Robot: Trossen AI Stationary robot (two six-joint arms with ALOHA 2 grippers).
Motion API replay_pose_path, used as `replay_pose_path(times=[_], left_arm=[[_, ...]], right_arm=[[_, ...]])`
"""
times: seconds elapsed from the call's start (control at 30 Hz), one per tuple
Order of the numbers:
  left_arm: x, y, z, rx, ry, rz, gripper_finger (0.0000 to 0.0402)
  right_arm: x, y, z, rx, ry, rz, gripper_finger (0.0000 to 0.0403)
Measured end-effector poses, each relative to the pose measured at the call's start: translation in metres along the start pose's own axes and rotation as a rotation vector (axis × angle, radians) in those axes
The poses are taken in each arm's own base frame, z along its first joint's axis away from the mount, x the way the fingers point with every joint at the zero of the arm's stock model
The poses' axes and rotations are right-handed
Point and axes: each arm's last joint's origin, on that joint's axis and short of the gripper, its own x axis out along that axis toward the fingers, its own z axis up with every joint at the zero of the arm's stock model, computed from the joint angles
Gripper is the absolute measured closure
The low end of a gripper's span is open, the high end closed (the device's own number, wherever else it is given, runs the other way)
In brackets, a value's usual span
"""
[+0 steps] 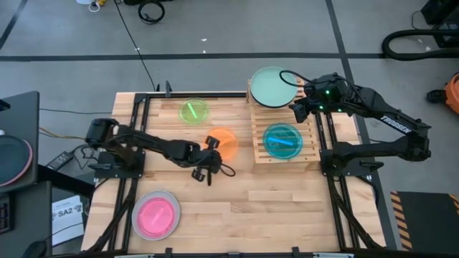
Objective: Place and stack plates onto a shelf
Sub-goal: Stack the light orange plate on top of the light blue plate on the shelf
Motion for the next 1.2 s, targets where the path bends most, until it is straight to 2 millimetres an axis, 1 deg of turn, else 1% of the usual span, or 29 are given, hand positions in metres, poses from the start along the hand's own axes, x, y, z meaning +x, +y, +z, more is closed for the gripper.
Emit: replay_pose_path(times=[0.17, 0.37, 0.53, 0.7, 0.93, 1.2], left_arm=[[-0.032, -0.005, -0.005, -0.024, 0.008, -0.021, 0.0400], [-0.066, -0.010, -0.008, -0.073, -0.034, -0.021, 0.0400], [-0.092, -0.015, -0.009, -0.083, -0.090, 0.004, 0.0400], [-0.115, -0.019, -0.010, -0.074, -0.155, 0.051, 0.0400], [-0.132, -0.024, -0.011, -0.059, -0.192, 0.133, 0.0399], [-0.138, -0.030, -0.009, -0.045, -0.204, 0.181, 0.0399]], right_arm=[[0.009, 0.005, 0.007, 0.030, -0.024, 0.037, 0.0228], [0.028, 0.018, 0.021, 0.019, -0.046, 0.193, 0.0228], [0.049, 0.037, 0.031, -0.005, -0.073, 0.332, 0.0228], [0.076, 0.060, 0.035, -0.001, -0.075, 0.433, 0.0228], [0.118, 0.088, 0.032, 0.031, -0.054, 0.497, 0.0228], [0.162, 0.104, 0.020, 0.092, 0.042, 0.539, 0.0228]])
